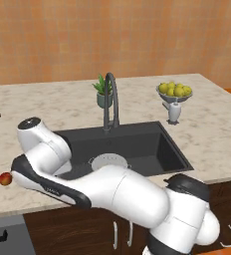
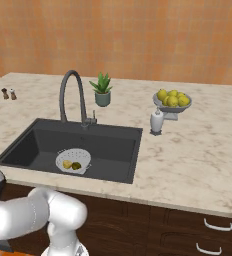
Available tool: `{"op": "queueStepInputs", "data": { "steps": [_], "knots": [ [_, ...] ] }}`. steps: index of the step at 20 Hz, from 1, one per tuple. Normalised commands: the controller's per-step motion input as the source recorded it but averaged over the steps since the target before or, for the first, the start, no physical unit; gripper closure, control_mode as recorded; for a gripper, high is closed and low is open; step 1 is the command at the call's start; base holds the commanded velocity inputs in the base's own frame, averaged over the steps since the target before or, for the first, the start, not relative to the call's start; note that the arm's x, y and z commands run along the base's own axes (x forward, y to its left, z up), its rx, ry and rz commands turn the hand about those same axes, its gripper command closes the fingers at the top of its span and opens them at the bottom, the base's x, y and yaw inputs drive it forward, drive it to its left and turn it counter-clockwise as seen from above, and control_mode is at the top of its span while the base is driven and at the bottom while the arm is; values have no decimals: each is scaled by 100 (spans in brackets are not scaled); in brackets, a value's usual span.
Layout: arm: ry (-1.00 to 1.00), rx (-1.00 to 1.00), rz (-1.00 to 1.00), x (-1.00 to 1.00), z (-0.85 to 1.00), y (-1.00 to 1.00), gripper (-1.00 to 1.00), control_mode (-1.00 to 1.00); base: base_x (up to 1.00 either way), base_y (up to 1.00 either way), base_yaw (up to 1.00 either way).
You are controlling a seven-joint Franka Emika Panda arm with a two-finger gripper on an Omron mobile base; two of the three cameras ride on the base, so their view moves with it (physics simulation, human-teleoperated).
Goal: Put the colander in the sink, put the kiwi, apple, kiwi in the colander, and turn on the sink faucet and pour water over the colander.
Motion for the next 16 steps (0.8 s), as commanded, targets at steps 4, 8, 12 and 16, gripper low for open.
{"op": "queueStepInputs", "data": {
  "steps": [4,8,12,16],
  "knots": [
    [-3,0,2,54,-15,55,-100,-100,0,0,0],
    [-1,0,4,46,-7,73,-100,-100,0,0,0],
    [2,0,11,46,-32,83,-100,-100,0,0,0],
    [0,0,2,53,-18,78,-100,-100,0,0,0]
  ]
}}
